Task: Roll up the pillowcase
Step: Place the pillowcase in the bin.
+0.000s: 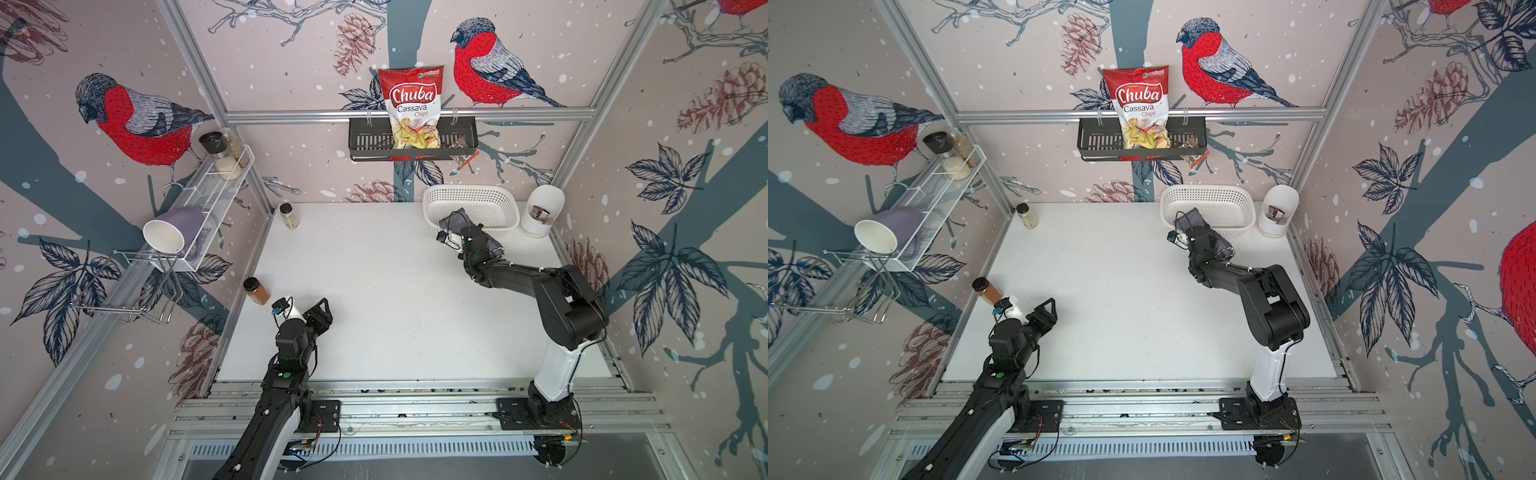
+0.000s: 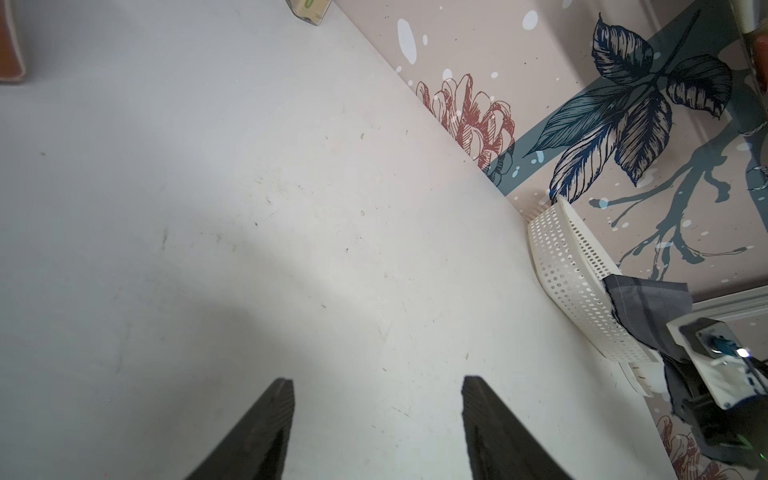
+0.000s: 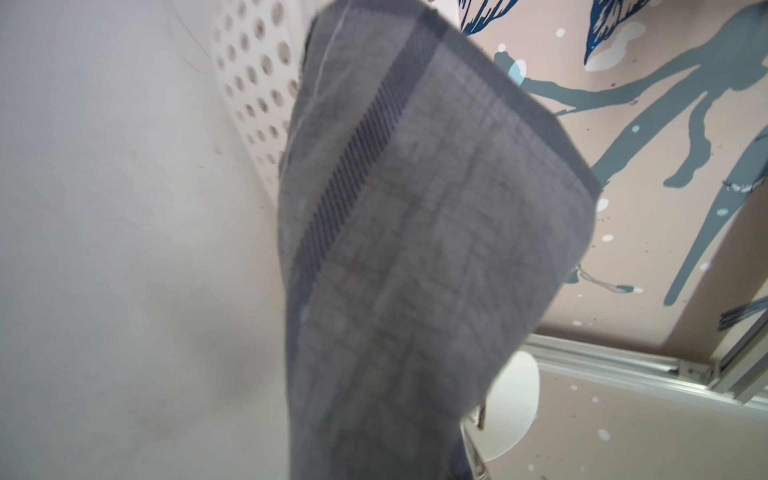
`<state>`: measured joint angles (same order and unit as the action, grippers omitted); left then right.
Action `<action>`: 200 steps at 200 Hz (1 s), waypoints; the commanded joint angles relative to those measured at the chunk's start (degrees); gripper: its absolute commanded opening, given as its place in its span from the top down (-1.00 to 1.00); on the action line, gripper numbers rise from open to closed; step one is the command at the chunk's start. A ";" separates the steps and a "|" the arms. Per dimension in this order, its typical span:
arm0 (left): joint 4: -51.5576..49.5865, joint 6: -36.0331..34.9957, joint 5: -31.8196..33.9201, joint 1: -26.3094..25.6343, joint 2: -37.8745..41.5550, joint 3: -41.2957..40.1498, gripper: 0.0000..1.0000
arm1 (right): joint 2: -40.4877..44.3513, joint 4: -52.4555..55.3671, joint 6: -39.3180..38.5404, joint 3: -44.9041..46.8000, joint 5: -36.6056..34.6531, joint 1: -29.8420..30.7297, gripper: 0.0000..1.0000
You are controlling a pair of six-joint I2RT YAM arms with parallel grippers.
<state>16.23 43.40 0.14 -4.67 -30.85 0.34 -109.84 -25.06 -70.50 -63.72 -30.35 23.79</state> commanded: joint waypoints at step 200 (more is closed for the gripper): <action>2.84 -3.94 4.78 0.09 3.30 0.17 -0.63 | -11.39 12.95 -9.06 -28.54 24.15 -11.01 -1.00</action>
<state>16.71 41.89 3.07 -4.67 -25.98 0.34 -123.46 -15.70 -82.43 -90.28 -7.49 12.38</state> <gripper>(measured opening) 0.803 0.999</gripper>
